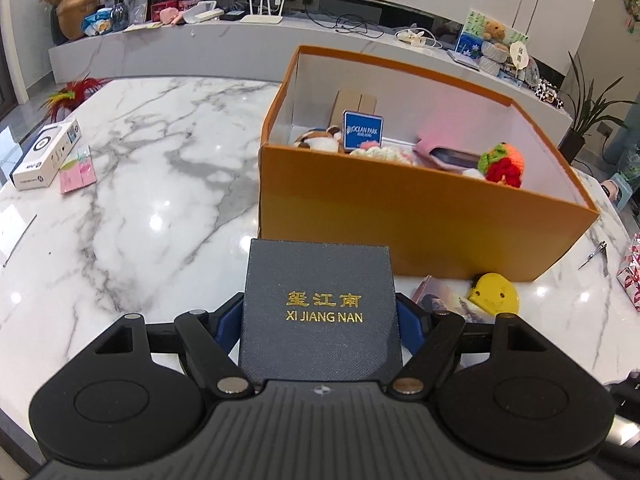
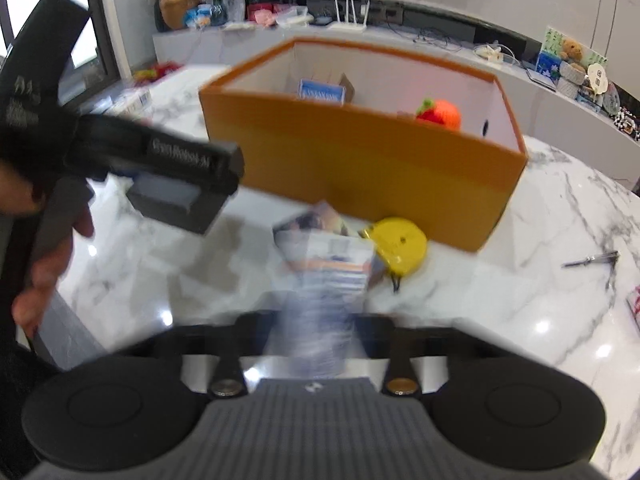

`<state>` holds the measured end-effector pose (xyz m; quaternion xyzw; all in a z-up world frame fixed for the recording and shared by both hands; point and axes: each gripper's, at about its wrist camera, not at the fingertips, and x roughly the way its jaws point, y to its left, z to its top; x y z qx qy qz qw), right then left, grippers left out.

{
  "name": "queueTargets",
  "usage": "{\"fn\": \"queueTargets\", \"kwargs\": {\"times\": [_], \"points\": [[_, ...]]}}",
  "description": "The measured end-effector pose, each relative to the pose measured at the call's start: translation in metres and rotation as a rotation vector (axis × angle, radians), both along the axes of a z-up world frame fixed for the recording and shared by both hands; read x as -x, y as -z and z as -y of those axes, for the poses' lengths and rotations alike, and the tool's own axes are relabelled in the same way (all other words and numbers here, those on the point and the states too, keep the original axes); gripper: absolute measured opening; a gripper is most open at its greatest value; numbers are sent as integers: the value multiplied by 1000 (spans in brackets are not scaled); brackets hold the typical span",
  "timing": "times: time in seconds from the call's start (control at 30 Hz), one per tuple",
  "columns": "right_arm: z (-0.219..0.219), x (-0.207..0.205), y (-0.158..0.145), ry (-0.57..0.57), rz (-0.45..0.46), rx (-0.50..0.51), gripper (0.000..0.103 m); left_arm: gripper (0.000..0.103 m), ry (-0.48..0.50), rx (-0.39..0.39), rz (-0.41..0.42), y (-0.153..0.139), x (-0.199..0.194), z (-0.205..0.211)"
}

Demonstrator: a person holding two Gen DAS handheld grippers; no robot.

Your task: Organize objects

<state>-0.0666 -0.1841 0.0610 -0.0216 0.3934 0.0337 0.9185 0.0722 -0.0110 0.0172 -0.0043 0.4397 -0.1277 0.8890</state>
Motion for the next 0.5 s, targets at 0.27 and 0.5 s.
{"fn": "queueTargets", "kwargs": {"times": [0.27,0.5], "points": [[11,-11,17,-79,-76,-35,60,89,-3,4,-2,0,0,-2],[27,-5,25,0,-124,-95,95,89,2,4,1,-3,-1,-2]]}}
